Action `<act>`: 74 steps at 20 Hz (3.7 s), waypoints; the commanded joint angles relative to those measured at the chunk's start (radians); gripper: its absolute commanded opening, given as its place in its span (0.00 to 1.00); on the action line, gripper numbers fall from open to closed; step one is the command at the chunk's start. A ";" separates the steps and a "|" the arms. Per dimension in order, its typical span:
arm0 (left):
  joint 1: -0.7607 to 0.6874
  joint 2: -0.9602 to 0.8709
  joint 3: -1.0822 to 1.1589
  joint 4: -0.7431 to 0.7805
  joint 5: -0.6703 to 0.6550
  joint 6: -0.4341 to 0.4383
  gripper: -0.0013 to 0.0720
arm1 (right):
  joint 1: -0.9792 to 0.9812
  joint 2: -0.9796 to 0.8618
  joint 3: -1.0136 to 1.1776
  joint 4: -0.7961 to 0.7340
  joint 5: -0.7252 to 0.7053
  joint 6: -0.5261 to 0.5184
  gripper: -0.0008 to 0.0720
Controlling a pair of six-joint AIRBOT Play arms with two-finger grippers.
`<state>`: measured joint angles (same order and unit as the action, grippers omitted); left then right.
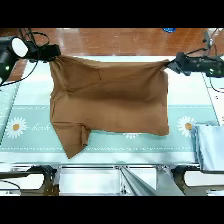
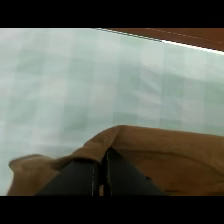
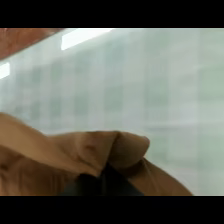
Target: Fold the shirts.
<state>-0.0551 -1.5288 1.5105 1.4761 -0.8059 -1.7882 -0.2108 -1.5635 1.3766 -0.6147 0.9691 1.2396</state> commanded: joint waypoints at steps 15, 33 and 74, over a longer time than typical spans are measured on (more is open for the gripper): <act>0.652 0.178 -0.523 -0.517 -0.580 0.341 0.71 | -0.432 0.476 -0.538 -0.453 0.253 0.162 0.58; 0.527 0.087 -0.782 -0.610 -0.345 0.472 0.04 | -0.467 0.751 -0.963 -0.277 0.257 0.117 0.58; 0.575 0.921 0.127 -0.599 -0.381 0.412 0.04 | -0.031 0.969 0.481 -0.687 0.512 0.360 0.04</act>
<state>0.6300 -0.7143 1.6234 0.5640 -1.1744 -1.3193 -0.2417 -0.6762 1.8477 -1.2240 1.3666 1.5581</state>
